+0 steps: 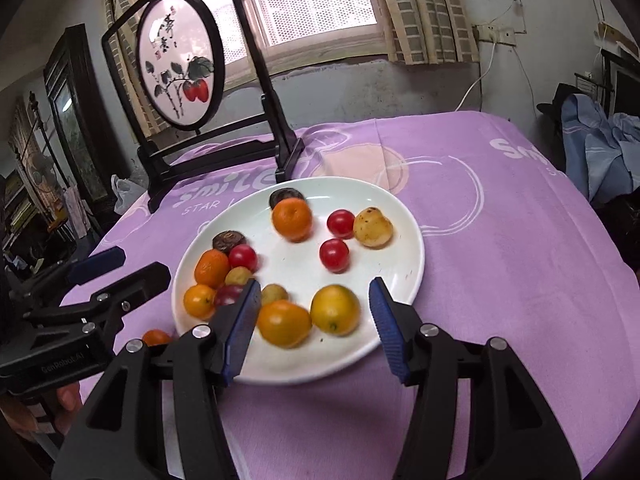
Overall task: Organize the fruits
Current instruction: 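Carry both oranges to the white plate and open both tools, then grasp the last orange with the left tool while the right tool grasps the last dark brown fruit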
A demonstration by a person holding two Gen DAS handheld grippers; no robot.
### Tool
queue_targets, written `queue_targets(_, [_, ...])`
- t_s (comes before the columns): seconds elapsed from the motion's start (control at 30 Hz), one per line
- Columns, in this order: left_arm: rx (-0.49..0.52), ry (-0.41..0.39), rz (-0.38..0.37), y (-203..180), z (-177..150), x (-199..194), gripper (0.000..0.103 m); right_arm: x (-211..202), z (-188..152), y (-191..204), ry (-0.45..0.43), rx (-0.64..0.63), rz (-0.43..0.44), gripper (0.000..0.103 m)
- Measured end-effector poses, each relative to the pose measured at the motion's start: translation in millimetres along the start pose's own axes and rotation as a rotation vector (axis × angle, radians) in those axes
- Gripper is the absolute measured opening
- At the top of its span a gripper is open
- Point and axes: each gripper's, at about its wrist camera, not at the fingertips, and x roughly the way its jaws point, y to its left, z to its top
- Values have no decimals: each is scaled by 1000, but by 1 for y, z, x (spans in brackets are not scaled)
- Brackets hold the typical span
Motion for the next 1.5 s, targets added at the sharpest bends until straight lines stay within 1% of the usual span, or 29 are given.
queue_targets(0.07, [-10, 4, 0, 3, -7, -10, 84, -8, -6, 4, 6, -2, 13, 56])
queue_targets(0.13, [-43, 13, -8, 10, -16, -19, 85, -14, -14, 8, 19, -11, 24, 56])
queue_targets(0.17, [-55, 13, -2, 13, -20, -22, 85, -16, -18, 11, 27, -21, 27, 56])
queue_targets(0.27, [-96, 12, 76, 23, -35, -33, 85, -23, -32, 26, 59, -67, 45, 56])
queue_targets(0.37, [-142, 32, 56, 36, -47, -38, 85, -25, -45, 40, 88, -99, 59, 56])
queue_targets(0.47, [-157, 44, 80, 46, -57, -39, 85, -23, -54, 55, 102, -127, 58, 56])
queue_targets(0.53, [-156, 53, 91, 54, -63, -36, 85, -17, -60, 67, 124, -154, 58, 56])
queue_targets(0.67, [-187, 53, 119, 74, -74, -29, 85, 1, -68, 86, 168, -196, 45, 56])
queue_targets(0.8, [-215, 65, 119, 89, -78, -23, 85, 26, -72, 101, 206, -226, 24, 56])
queue_targets(0.87, [-219, 67, 127, 92, -78, -22, 85, 37, -72, 105, 218, -237, 9, 56])
queue_targets(0.93, [-233, 76, 114, 95, -79, -20, 85, 49, -72, 111, 233, -245, 1, 56])
queue_targets(1.0, [-237, 79, 119, 96, -79, -19, 85, 59, -73, 115, 252, -261, -20, 56])
queue_targets(1.03, [-235, 80, 122, 96, -79, -18, 85, 62, -73, 116, 254, -265, -28, 52])
queue_targets(1.1, [-237, 89, 120, 96, -80, -16, 85, 63, -72, 116, 233, -266, -32, 44])
queue_targets(1.23, [-232, 100, 115, 94, -82, -11, 85, 53, -73, 105, 215, -227, -26, 43])
queue_targets(1.33, [-222, 113, 96, 90, -86, -7, 85, 35, -76, 88, 213, -205, 2, 43])
queue_targets(1.4, [-220, 129, 80, 86, -88, -2, 85, 23, -79, 79, 209, -199, 3, 43])
queue_targets(1.5, [-196, 127, 81, 79, -91, 1, 85, 8, -82, 62, 199, -171, 5, 43])
